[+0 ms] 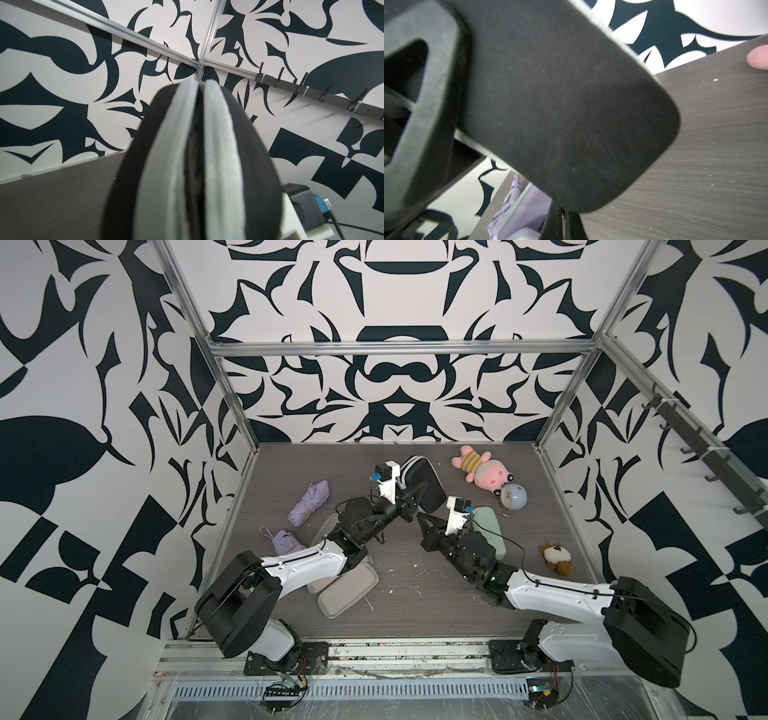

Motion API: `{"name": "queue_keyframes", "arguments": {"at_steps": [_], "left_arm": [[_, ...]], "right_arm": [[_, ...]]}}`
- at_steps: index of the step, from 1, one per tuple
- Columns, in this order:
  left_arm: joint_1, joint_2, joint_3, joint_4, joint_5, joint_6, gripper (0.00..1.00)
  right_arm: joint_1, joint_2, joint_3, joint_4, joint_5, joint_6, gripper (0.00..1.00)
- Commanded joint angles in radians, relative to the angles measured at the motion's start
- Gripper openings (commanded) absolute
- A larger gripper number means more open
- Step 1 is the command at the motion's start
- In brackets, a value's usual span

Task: Put umbrellas into zippered umbrella sleeves
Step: Unzip the zipper on the umbrella sleeve, then place the umbrella sleeve at the center of the board.

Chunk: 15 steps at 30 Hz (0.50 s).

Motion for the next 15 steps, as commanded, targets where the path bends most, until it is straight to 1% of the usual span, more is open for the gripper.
{"name": "queue_keyframes", "arguments": {"at_steps": [1, 5, 6, 9, 11, 15], "left_arm": [[0.027, -0.11, 0.044, -0.032, 0.036, -0.011, 0.03], [0.057, -0.121, 0.049, -0.061, 0.057, -0.097, 0.04], [0.064, -0.121, 0.05, -0.057, 0.064, -0.117, 0.04], [0.096, -0.122, 0.048, -0.05, 0.078, -0.196, 0.07], [0.122, -0.12, 0.038, -0.012, 0.083, -0.259, 0.09], [0.137, -0.12, 0.033, 0.024, 0.095, -0.327, 0.09]], "right_arm": [[-0.131, -0.026, -0.01, -0.152, 0.206, -0.063, 0.0], [-0.131, -0.025, 0.032, -0.211, 0.223, -0.172, 0.0], [-0.131, -0.024, 0.042, -0.235, 0.236, -0.181, 0.0], [-0.131, -0.011, 0.046, -0.265, 0.254, -0.186, 0.0], [-0.132, -0.003, 0.043, -0.285, 0.259, -0.186, 0.0], [-0.131, -0.004, 0.047, -0.339, 0.294, -0.174, 0.0]]}}
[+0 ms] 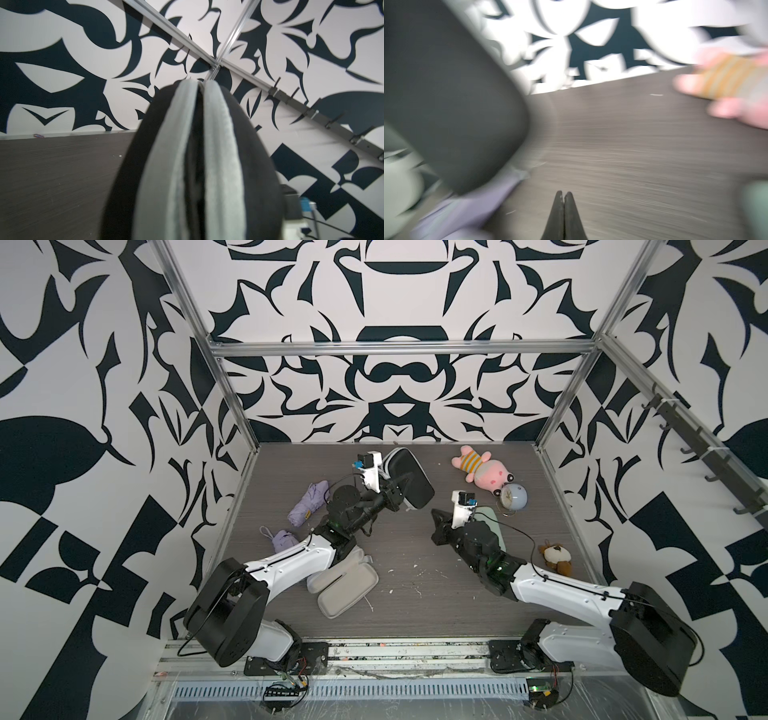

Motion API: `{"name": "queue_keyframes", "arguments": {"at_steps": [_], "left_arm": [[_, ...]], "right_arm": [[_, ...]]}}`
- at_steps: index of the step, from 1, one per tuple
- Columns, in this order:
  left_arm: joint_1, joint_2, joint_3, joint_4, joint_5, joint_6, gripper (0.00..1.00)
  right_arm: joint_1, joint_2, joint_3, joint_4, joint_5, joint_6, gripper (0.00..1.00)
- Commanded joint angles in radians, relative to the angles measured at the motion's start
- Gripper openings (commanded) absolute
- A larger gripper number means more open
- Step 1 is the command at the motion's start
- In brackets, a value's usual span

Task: Put umbrellas into zippered umbrella sleeves
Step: Place the umbrella sleeve at the center of the board.

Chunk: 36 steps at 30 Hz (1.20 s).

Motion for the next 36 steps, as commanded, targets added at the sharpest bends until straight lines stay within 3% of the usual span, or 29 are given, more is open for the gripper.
{"name": "queue_keyframes", "arguments": {"at_steps": [1, 3, 6, 9, 12, 15, 20, 24, 28, 30, 32, 36], "left_arm": [[0.008, -0.055, 0.017, 0.127, 0.04, -0.096, 0.09], [0.008, -0.05, 0.015, 0.13, 0.043, -0.107, 0.08], [0.022, -0.049, 0.008, 0.114, 0.051, -0.117, 0.08], [0.087, -0.042, 0.024, 0.059, 0.145, -0.194, 0.1], [0.157, 0.017, 0.061, -0.044, 0.306, -0.315, 0.14], [0.152, 0.13, 0.111, -0.159, 0.473, -0.375, 0.15], [0.057, 0.319, 0.104, -0.172, 0.517, -0.467, 0.23], [0.027, 0.453, 0.133, -0.184, 0.505, -0.516, 0.29], [0.008, 0.525, 0.149, -0.224, 0.505, -0.544, 0.44], [0.009, 0.511, 0.147, -0.325, 0.495, -0.51, 0.62], [0.015, 0.476, 0.154, -0.492, 0.469, -0.435, 0.72], [0.032, 0.409, 0.194, -0.812, 0.391, -0.278, 0.75]], "right_arm": [[-0.008, -0.007, 0.0, -0.102, 0.17, -0.001, 0.0], [-0.008, -0.012, -0.003, -0.085, 0.151, 0.009, 0.0], [-0.008, -0.035, -0.045, 0.074, 0.002, -0.04, 0.0], [-0.059, -0.115, -0.047, 0.073, -0.228, -0.036, 0.41], [-0.203, -0.17, 0.047, -0.199, -0.467, 0.053, 0.51], [-0.319, -0.179, 0.097, -0.356, -0.656, 0.134, 0.56], [-0.354, -0.151, 0.151, -0.603, -0.679, 0.139, 0.59], [-0.353, -0.074, 0.145, -0.664, -0.672, 0.169, 0.61], [-0.35, 0.014, 0.145, -0.661, -0.692, 0.199, 0.63], [-0.344, 0.037, 0.15, -0.666, -0.683, 0.207, 0.63], [-0.335, 0.049, 0.164, -0.687, -0.671, 0.211, 0.64], [-0.28, 0.06, 0.188, -0.73, -0.626, 0.22, 0.66]]}}
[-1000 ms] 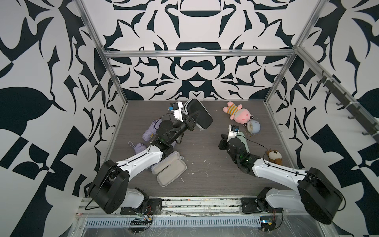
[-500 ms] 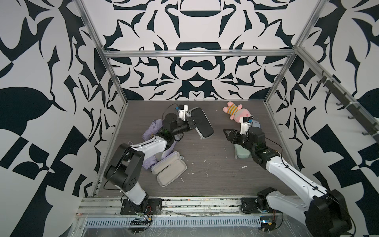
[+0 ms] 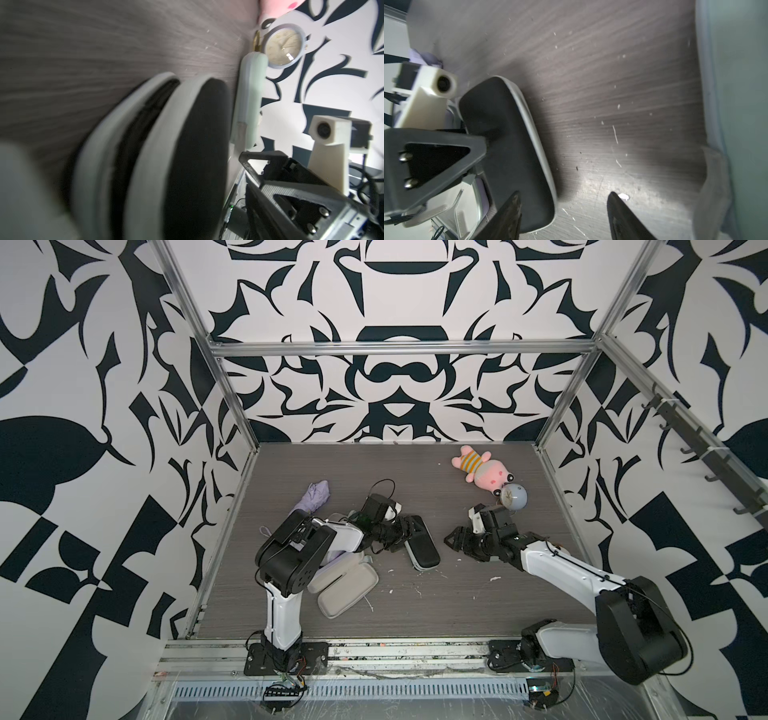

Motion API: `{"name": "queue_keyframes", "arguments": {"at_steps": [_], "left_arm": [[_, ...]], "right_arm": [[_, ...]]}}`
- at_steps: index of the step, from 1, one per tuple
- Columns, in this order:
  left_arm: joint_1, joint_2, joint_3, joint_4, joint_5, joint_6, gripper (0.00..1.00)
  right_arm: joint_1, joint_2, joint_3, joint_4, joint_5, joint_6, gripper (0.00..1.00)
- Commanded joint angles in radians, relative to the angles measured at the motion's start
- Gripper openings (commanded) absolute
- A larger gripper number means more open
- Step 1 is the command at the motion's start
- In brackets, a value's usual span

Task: Put umbrellas into zippered umbrella sleeves
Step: Place the umbrella sleeve at the center of the board, then adjust the umbrella sleeve at the center of the board.

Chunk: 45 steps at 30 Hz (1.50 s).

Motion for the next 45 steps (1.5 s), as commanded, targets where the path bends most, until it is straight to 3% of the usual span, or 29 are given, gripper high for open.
{"name": "queue_keyframes", "arguments": {"at_steps": [1, 8, 14, 22, 25, 28, 33, 36, 41, 45], "left_arm": [[0.02, -0.093, 0.056, -0.303, -0.068, 0.154, 0.74], [0.048, -0.141, 0.056, -0.417, -0.102, 0.182, 0.76], [0.033, -0.11, 0.065, -0.385, -0.063, 0.155, 0.66], [-0.017, -0.114, 0.059, -0.36, 0.014, 0.148, 0.51], [-0.017, -0.117, 0.067, -0.389, 0.06, 0.178, 0.52], [0.011, -0.17, 0.107, -0.546, 0.022, 0.288, 0.59], [0.089, -0.219, 0.167, -0.68, -0.025, 0.366, 0.64], [0.067, -0.208, 0.153, -0.665, -0.028, 0.331, 0.64], [0.008, -0.264, 0.09, -0.589, -0.072, 0.294, 0.63], [-0.083, -0.308, 0.061, -0.546, -0.096, 0.331, 0.64]], "right_arm": [[0.05, -0.003, 0.065, -0.047, 0.039, 0.018, 0.66], [0.133, 0.016, 0.062, -0.026, 0.027, 0.095, 0.69], [0.197, 0.114, 0.08, -0.018, 0.043, 0.161, 0.7], [0.102, 0.237, 0.177, 0.055, 0.066, 0.137, 0.56], [0.057, 0.271, 0.238, 0.03, 0.074, 0.082, 0.55], [0.053, 0.261, 0.299, -0.108, 0.103, -0.005, 0.58], [0.093, 0.146, 0.213, -0.073, 0.097, -0.009, 0.7], [0.092, 0.204, 0.317, -0.115, 0.118, -0.124, 0.74], [0.132, 0.479, 0.647, -0.209, 0.09, -0.265, 0.74], [0.222, 0.659, 0.882, -0.339, 0.199, -0.365, 0.74]]}}
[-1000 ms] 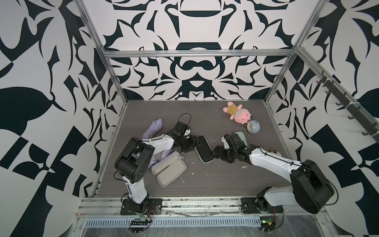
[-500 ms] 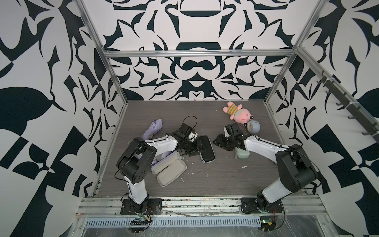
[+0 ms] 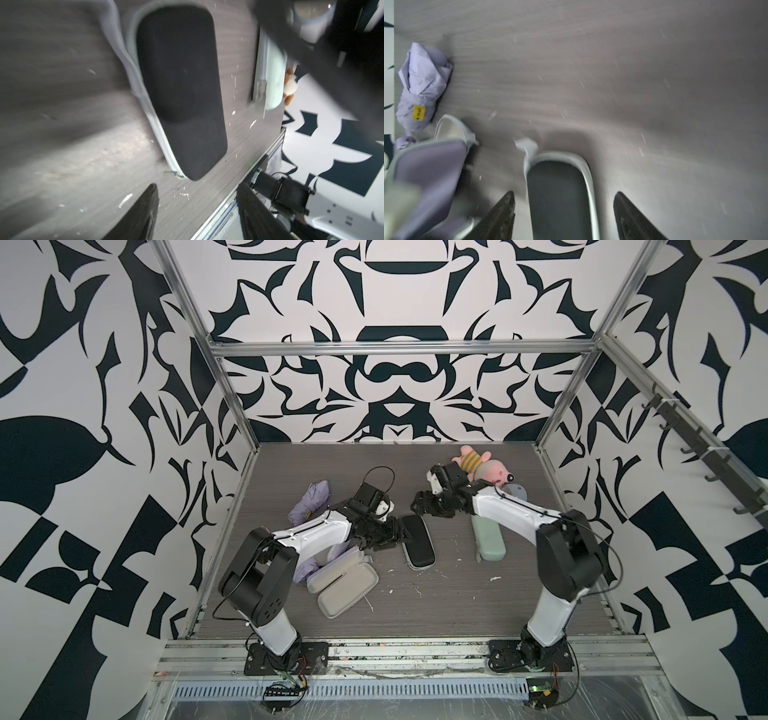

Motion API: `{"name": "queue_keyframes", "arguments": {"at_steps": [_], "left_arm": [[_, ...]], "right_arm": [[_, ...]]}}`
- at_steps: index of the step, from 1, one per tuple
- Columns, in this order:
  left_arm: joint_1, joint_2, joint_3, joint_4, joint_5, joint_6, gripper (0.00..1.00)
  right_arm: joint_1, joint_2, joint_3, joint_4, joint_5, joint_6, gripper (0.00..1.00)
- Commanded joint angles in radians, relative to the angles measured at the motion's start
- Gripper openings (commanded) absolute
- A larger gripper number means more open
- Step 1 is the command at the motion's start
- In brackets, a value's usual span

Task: Put umbrellas into zippered umbrella sleeves
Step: Adjust the umbrella sleeve at the center of the board.

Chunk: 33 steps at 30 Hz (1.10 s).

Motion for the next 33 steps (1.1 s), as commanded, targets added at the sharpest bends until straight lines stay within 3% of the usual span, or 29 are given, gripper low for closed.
{"name": "queue_keyframes", "arguments": {"at_steps": [1, 5, 11, 16, 18, 26, 33], "left_arm": [[-0.053, -0.055, -0.026, 0.036, -0.02, 0.028, 0.64], [-0.056, -0.083, -0.059, 0.05, -0.002, 0.024, 0.64], [-0.056, -0.092, -0.056, 0.067, 0.01, 0.028, 0.64], [-0.055, -0.084, -0.046, 0.08, 0.017, 0.025, 0.64], [-0.057, -0.085, -0.051, 0.093, 0.023, 0.016, 0.64], [-0.171, -0.003, -0.022, 0.08, 0.101, 0.044, 0.63], [-0.209, 0.057, -0.017, 0.067, 0.134, 0.031, 0.59]], "right_arm": [[0.091, 0.11, 0.184, -0.192, 0.103, -0.154, 0.74], [0.137, 0.264, 0.378, -0.394, 0.254, -0.246, 0.76], [0.099, 0.236, 0.347, -0.432, 0.413, -0.271, 0.77], [-0.011, 0.126, 0.17, -0.421, 0.383, -0.194, 0.74], [-0.04, 0.063, 0.066, -0.401, 0.313, -0.145, 0.73], [-0.036, -0.202, -0.285, -0.331, 0.086, -0.003, 0.7], [-0.036, -0.303, -0.374, -0.316, 0.021, 0.029, 0.7]]}}
